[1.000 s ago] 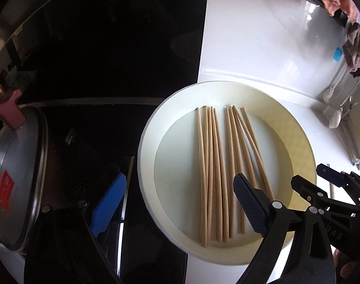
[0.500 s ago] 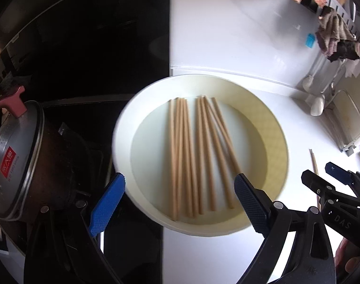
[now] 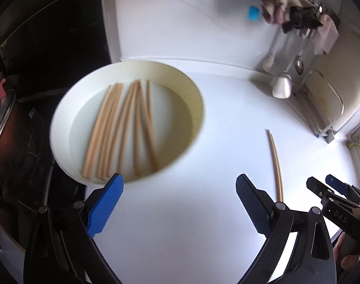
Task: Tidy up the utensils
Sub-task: 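Withdraw both open tools from the basin toward the last two chopsticks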
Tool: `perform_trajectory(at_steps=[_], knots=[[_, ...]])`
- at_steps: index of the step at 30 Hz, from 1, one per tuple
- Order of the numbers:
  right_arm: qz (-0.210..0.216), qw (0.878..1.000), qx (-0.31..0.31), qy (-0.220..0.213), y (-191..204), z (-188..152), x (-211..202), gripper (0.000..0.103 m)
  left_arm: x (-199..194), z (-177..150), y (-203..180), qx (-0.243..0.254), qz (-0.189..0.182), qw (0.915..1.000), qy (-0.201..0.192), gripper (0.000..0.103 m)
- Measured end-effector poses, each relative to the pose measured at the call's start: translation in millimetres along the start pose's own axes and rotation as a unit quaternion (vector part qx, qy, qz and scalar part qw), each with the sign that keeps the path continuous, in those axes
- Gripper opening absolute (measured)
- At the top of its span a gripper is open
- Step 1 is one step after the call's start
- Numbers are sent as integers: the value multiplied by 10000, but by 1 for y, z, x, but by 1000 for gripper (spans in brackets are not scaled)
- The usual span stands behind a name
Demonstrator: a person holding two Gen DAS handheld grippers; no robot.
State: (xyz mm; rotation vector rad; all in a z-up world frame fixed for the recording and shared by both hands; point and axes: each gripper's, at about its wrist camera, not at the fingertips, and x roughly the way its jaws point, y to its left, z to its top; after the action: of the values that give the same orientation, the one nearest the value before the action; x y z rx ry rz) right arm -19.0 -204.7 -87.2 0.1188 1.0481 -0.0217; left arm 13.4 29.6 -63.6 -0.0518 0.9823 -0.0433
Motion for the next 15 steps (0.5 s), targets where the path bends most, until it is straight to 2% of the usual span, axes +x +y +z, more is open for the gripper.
perform_trajectory(at_steps=[8, 12, 15], knots=[[82, 10000, -25, -34, -63, -26, 25, 71, 25, -37, -58, -97, 183, 9996, 212, 94], [330, 9994, 74, 45, -69, -34, 48, 71, 39, -49, -67, 1, 337, 9988, 354, 94], [401, 9991, 154, 4, -66, -35, 61, 71, 44, -52, -71, 209, 505, 9982, 240, 95]])
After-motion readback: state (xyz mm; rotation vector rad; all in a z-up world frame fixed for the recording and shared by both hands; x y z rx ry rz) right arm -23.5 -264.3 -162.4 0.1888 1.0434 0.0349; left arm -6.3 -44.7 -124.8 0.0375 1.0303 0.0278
